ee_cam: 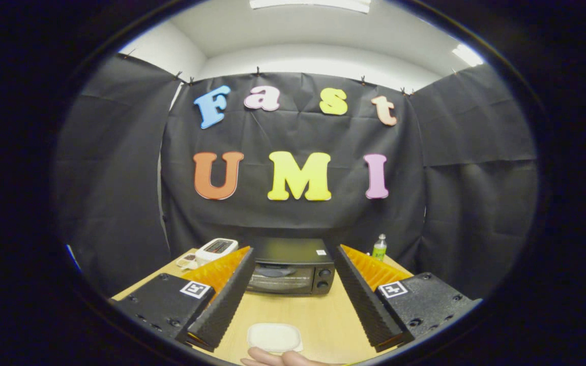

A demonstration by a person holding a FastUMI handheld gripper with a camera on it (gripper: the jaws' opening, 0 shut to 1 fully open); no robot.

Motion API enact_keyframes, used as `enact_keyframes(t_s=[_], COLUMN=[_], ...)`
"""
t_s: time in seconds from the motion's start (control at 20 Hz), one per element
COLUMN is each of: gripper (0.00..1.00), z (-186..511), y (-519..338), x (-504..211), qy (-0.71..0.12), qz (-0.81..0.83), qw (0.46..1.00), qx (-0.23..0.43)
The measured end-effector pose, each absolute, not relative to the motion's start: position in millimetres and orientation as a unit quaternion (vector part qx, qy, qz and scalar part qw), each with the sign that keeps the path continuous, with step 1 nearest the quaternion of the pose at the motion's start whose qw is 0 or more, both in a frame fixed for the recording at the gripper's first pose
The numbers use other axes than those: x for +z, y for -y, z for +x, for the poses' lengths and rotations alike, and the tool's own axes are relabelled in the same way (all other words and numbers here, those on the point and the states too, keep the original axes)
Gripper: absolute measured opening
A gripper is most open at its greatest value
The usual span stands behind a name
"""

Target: Open the toaster oven, put the food inside, and close the toaster oven door.

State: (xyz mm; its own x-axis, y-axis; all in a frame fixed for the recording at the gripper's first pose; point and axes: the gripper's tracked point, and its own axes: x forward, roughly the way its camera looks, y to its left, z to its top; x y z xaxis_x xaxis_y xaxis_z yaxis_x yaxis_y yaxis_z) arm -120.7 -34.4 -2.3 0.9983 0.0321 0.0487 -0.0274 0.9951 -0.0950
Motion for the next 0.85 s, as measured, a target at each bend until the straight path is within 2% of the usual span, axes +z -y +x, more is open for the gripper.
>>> enact_keyframes(t_s=[0.2,0.45,0.85], gripper=[1.0,1.0,1.0], z=[-120,-132,-151], y=[78,61,46], x=[-12,-6,6], qy=[0.024,0.034,0.057], qz=[-0.039,-0.001,-0.021], qw=[0.999,0.999,0.998], qx=[-0.029,0.028,0.033])
